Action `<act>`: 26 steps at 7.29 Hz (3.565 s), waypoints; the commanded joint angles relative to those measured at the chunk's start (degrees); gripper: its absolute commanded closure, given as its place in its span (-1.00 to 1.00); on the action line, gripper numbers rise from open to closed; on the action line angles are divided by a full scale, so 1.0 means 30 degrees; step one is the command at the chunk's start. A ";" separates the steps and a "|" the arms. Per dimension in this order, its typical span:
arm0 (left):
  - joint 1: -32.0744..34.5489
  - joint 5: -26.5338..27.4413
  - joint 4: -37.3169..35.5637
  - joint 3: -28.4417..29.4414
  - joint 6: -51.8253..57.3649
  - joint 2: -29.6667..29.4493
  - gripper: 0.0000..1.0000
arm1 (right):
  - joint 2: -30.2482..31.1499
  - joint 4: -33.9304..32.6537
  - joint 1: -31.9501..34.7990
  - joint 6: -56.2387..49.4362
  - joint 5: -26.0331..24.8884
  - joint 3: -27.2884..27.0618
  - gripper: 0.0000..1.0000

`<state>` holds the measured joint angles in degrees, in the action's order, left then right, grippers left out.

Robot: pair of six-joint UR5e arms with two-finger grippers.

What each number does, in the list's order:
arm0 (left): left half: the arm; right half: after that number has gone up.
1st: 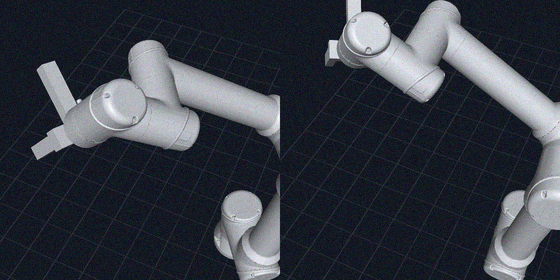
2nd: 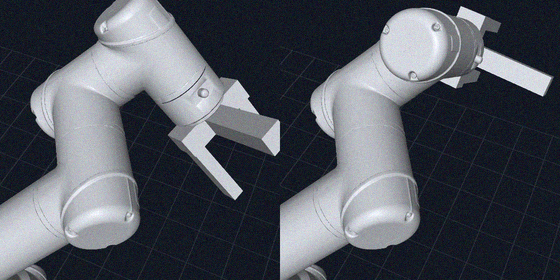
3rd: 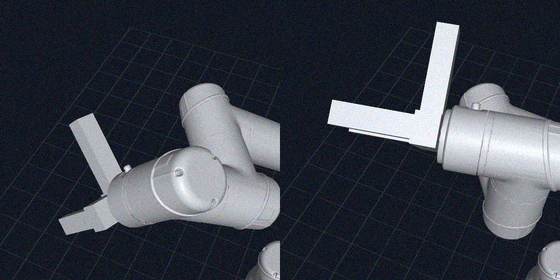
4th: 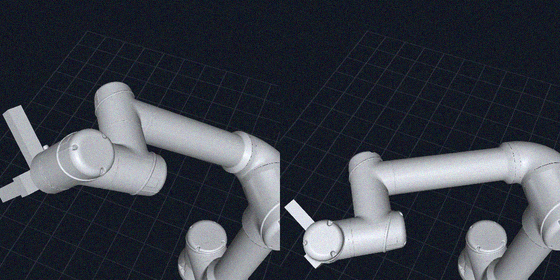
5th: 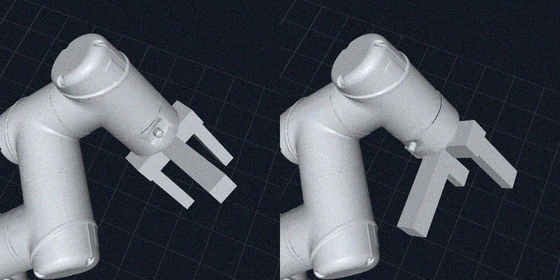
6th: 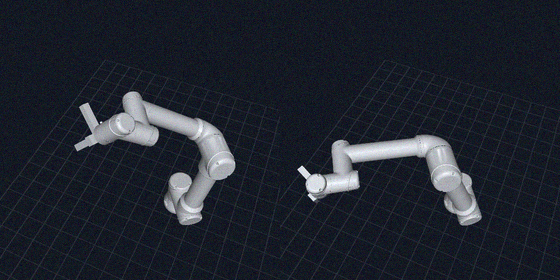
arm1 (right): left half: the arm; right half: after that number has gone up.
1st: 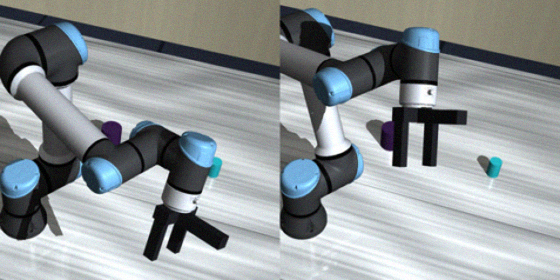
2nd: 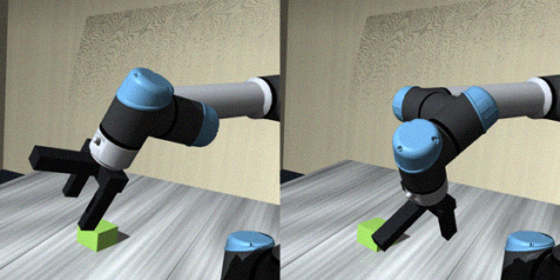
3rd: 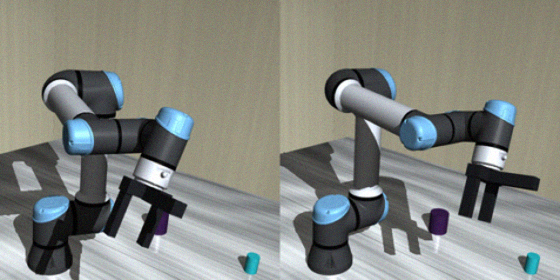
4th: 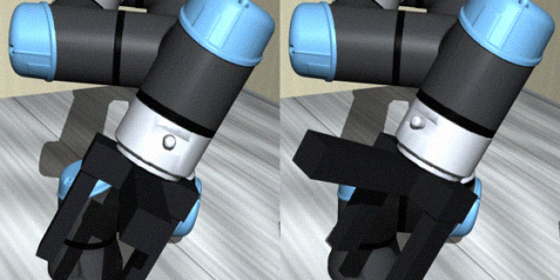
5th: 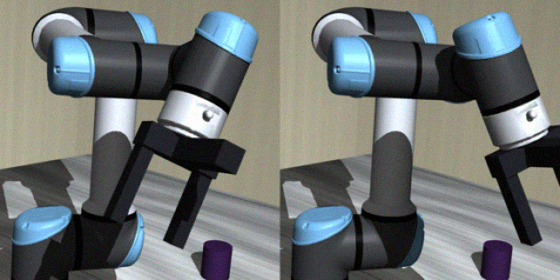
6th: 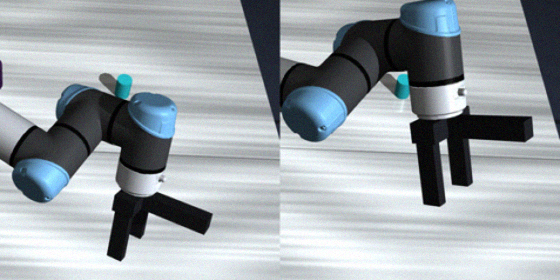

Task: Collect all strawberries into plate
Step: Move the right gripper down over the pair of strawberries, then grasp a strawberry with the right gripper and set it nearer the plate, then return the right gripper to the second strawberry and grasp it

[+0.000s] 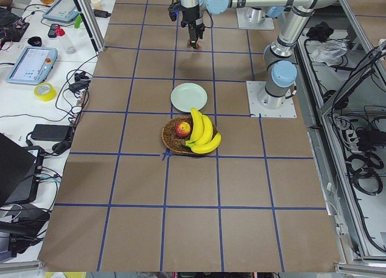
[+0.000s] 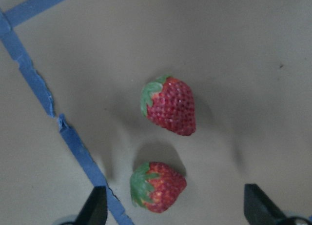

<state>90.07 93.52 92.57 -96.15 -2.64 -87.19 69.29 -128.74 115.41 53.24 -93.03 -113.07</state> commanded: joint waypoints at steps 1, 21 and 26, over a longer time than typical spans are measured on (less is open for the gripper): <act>-0.0025 0.0000 -0.0008 -0.0001 0.0000 0.0000 -1.00 | -0.0041 -0.0827 -0.0002 -0.0690 -0.0102 -0.0427 -0.99; -0.0200 0.0264 -0.0477 -0.0118 0.0762 0.0176 -1.00 | -0.2304 -0.2156 0.3780 -0.6318 0.0687 0.4086 -1.00; -0.0114 0.0060 -0.0828 0.0086 0.0469 0.0293 -1.00 | 0.1192 0.1668 -0.2313 -1.4208 0.0658 0.1573 -1.00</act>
<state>89.50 94.11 90.49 -96.19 -1.10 -86.39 72.34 -122.74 111.26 13.27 -91.13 -105.65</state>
